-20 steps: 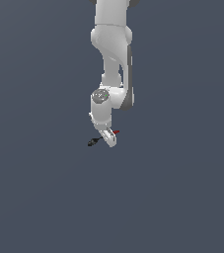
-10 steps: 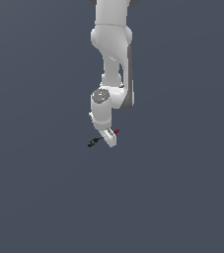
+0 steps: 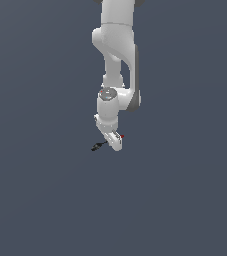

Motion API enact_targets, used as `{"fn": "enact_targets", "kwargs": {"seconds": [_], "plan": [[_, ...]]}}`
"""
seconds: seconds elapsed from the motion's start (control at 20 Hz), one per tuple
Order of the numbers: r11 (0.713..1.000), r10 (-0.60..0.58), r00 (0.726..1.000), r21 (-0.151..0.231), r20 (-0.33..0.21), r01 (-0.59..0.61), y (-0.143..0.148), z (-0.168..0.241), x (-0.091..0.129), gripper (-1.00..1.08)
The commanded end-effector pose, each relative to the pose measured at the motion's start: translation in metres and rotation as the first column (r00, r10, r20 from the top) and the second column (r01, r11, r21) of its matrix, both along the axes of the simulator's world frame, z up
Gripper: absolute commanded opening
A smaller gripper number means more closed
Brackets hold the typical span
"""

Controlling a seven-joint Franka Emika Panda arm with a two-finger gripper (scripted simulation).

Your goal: Pick up the object and move it to a goal position.

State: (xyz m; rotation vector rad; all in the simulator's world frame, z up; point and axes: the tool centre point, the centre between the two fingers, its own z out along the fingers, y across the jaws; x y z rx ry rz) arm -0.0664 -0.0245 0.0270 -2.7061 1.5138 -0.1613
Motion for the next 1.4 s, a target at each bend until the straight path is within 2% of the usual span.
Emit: {"fn": "enact_targets", "kwargs": {"seconds": [0.0, 0.25, 0.55, 0.95, 1.35], "plan": [[1.000, -0.010, 0.999, -0.007, 0.048, 0.010, 0.009, 0.008, 0.013, -1.00], [0.999, -0.032, 0.987, -0.023, 0.157, 0.036, 0.028, 0.028, 0.042, -1.00], [0.997, -0.056, 0.956, -0.040, 0.287, 0.070, 0.051, 0.056, 0.074, -1.00], [0.992, -0.077, 0.898, -0.056, 0.434, 0.112, 0.078, 0.094, 0.108, -1.00], [0.986, -0.090, 0.824, -0.065, 0.560, 0.152, 0.102, 0.133, 0.134, -1.00]]}}
